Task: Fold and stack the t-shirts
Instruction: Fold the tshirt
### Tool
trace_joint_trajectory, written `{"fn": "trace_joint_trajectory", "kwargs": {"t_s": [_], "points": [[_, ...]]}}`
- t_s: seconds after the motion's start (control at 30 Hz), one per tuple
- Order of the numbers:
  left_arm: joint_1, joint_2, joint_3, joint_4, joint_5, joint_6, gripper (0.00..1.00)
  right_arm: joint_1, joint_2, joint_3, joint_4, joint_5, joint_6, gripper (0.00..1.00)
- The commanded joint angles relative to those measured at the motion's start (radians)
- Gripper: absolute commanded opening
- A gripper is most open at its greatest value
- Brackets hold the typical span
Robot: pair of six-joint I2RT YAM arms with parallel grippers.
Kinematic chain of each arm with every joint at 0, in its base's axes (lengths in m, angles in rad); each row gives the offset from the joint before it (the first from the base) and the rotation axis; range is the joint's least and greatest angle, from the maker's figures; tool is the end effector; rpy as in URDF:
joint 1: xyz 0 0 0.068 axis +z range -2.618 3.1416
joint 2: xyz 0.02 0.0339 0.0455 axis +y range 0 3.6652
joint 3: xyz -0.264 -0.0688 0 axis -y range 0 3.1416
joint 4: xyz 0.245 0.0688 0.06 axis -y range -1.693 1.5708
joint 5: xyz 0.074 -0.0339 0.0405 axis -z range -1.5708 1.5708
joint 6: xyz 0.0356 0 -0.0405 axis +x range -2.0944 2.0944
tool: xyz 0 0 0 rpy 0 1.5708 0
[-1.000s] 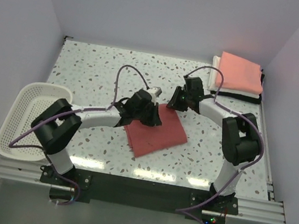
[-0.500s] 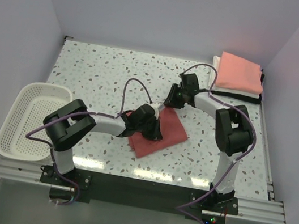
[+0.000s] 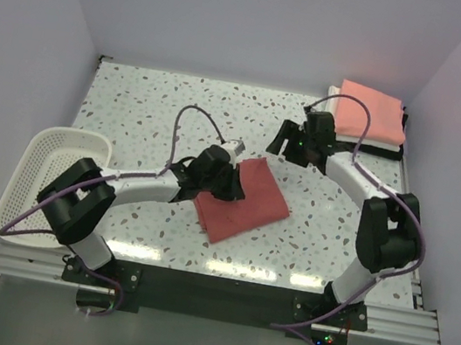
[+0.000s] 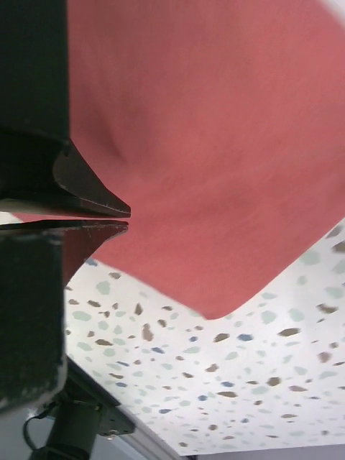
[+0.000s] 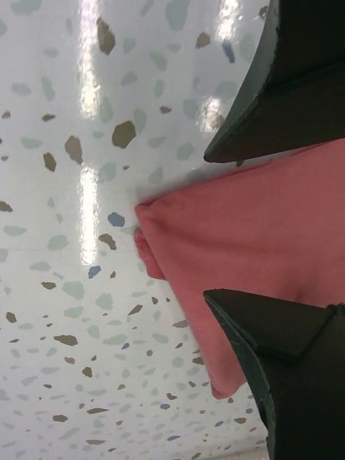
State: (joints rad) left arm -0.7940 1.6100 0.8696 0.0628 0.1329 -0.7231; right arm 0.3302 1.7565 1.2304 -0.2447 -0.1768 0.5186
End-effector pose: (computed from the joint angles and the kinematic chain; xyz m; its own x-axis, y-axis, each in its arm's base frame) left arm 0.2327 -0.2435 0.1878 -0.8451 -0.0758 -0.5291 0.2934 0.7616 -0.5778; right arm 0.3659 0.1320 0.2258 -0.7898 0.2451 -0.5623 -0.0542 0.8852 0.4620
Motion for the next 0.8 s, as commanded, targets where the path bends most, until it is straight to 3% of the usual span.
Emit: {"fn": "trace_joint_trajectory", "kwargs": {"t_s": [0.0,0.37,0.77], "points": [[0.094,-0.027,0.029,-0.054,-0.026,-0.010,0.10,-0.029,-0.106,-0.089,0.016,0.011,-0.006,0.75],[0.213,0.134,0.065,-0.034,-0.072,-0.042,0.09,-0.016,-0.337,-0.430,0.081,0.037,0.031,0.72],[0.285,0.186,0.075,-0.043,-0.033,-0.009,0.09,0.256,-0.488,-0.654,0.076,0.188,0.178,0.59]]}}
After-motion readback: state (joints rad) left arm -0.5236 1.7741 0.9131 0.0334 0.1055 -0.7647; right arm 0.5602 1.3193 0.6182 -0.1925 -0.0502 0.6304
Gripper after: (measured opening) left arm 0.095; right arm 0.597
